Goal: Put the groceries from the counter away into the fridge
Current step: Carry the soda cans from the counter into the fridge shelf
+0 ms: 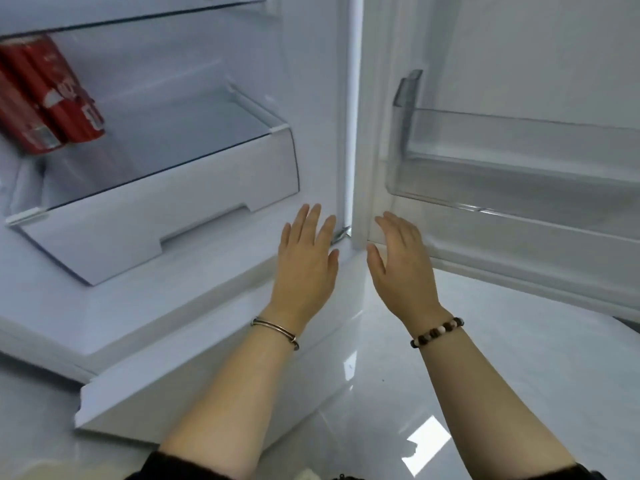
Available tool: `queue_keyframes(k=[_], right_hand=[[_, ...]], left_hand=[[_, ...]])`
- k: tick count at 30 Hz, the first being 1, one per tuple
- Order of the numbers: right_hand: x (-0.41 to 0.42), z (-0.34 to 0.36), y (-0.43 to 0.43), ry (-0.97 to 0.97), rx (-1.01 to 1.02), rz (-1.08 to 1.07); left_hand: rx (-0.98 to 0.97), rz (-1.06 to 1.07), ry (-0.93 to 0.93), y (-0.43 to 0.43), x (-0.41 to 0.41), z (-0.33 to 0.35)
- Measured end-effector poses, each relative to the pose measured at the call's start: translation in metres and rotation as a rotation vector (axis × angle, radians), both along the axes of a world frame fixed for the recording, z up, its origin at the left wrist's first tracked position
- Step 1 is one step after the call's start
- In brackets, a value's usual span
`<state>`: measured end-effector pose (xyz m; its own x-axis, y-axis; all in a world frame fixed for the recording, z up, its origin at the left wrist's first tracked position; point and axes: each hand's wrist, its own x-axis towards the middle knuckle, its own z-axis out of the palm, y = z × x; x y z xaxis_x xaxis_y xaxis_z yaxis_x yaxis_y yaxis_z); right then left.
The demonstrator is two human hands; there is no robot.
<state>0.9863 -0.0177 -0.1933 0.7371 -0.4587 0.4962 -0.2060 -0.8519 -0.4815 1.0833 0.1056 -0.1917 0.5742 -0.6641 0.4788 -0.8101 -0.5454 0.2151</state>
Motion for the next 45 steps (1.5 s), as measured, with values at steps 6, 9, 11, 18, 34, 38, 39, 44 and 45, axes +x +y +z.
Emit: queue_keyframes(k=[6,9,11,18,34,38,39,44,45], right_hand=[[-0.130,-0.009,-0.048,0.102,0.069,-0.227],[-0.200,-0.010,-0.070,0.155,0.081,-0.367],[-0.250,-0.012,-0.083,0.164,0.050,-0.456],[-0.439,-0.018,-0.102,0.248,0.044,-0.852],[-0.764,-0.019,-0.003,0.288,0.280,-1.701],[-0.824,-0.016,0.017,0.308,0.308,-1.904],[-0.838,-0.015,0.021,0.318,0.316,-1.958],[-0.894,-0.001,0.037,0.331,0.377,-2.187],[-0.902,0.001,0.042,0.334,0.389,-2.227]], left_hand=[[0.005,-0.230,0.009,-0.064,-0.113,-0.006],[0.035,-0.315,0.015,-0.096,-0.176,-0.007],[0.094,-0.371,0.029,-0.118,-0.218,-0.007],[0.195,-0.669,-0.087,-0.185,-0.381,-0.014],[0.252,-1.520,-0.111,-0.220,-0.733,-0.013],[0.238,-1.717,-0.124,-0.225,-0.815,-0.011],[0.240,-1.766,-0.135,-0.226,-0.835,-0.010],[0.205,-1.991,-0.139,-0.232,-0.920,-0.003],[0.201,-2.022,-0.130,-0.232,-0.936,-0.002]])
